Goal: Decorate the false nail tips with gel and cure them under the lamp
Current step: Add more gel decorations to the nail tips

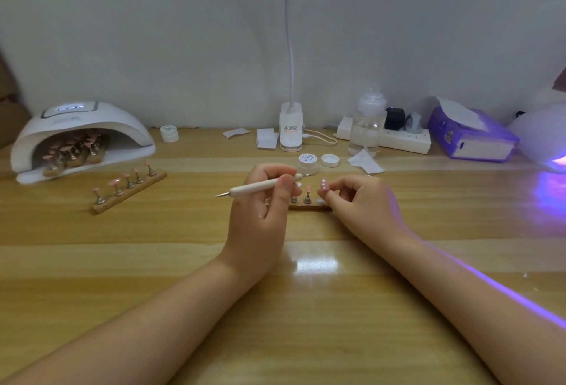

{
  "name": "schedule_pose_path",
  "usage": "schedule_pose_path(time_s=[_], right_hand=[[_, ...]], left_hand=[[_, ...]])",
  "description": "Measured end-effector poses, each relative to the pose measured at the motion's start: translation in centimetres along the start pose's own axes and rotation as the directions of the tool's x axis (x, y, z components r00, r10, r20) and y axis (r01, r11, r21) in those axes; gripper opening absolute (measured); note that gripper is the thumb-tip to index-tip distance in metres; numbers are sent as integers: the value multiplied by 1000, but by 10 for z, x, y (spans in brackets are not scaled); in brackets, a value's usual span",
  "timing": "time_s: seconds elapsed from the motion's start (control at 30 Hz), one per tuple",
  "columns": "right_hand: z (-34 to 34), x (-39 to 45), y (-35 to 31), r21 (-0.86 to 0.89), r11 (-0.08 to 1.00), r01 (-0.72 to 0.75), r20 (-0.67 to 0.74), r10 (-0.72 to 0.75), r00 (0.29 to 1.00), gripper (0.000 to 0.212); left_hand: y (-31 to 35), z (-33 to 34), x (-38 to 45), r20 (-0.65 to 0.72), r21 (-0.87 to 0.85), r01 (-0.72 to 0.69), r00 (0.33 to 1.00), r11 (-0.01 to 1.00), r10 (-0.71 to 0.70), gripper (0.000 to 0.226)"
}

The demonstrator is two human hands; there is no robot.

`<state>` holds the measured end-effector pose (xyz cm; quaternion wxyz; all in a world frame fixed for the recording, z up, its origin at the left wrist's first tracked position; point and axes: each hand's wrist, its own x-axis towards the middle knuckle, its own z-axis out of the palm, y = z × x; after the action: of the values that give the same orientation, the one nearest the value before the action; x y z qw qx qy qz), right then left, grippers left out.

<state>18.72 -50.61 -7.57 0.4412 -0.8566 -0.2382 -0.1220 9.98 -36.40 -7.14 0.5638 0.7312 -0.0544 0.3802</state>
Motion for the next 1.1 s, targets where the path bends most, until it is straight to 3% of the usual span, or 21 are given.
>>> schedule_pose_path(time_s=[0.13, 0.5, 0.63, 0.77, 0.83, 0.93, 1.0, 1.1], right_hand=[[0, 2, 1, -126, 991, -52, 41, 57, 998, 9], [0, 2, 1, -194, 976, -101, 72, 117, 991, 10], [-12, -1, -7, -253, 964, -83, -34, 77, 996, 11], [-30, 7, -5, -172, 983, -57, -223, 17, 975, 12], [-34, 12, 5, -215, 974, -69, -254, 12, 967, 32], [-35, 16, 23, -285, 930, -231, -170, 188, 967, 68], [-34, 19, 33, -366, 879, -306, -92, 293, 952, 77], [-33, 23, 38, -457, 831, -317, -40, 336, 941, 74]], left_hand=[[2, 0, -1, 8, 1, 2, 1000, 1000, -2, 10], [4, -1, -1, 15, 6, 13, 1000, 1000, -13, 12], [4, -2, 0, -1, -11, 22, 1000, 1000, -22, 11], [3, -2, 0, 7, -13, 26, 1000, 1000, -26, 11], [3, -3, 0, 15, -17, 23, 1000, 1000, -23, 12], [3, -3, 0, 16, -17, 26, 1000, 1000, -26, 13], [3, -3, 0, 11, -17, 31, 999, 999, -31, 11], [4, -3, 0, 15, -14, 31, 999, 999, -31, 11]])
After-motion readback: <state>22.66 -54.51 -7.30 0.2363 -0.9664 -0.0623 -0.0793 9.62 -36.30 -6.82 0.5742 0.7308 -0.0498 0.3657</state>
